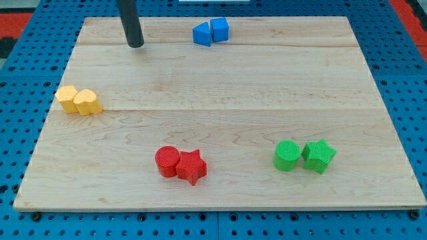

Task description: Slightly move your arm towards the top

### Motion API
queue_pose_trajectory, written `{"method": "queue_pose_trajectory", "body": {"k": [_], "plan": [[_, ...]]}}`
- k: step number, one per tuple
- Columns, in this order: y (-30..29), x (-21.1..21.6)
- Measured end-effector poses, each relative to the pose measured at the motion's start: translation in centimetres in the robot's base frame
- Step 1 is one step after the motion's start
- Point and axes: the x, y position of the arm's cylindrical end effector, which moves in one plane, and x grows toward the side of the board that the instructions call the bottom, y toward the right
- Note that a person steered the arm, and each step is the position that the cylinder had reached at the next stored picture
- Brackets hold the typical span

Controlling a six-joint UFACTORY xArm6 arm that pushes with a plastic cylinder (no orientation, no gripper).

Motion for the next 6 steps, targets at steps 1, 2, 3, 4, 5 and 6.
{"method": "queue_pose_trajectory", "body": {"k": [1, 2, 3, 4, 5, 6], "plan": [[0.4, 0.3], [0.4, 0.3], [0.4, -0.6], [0.4, -0.6], [0.4, -0.8], [0.4, -0.8]]}}
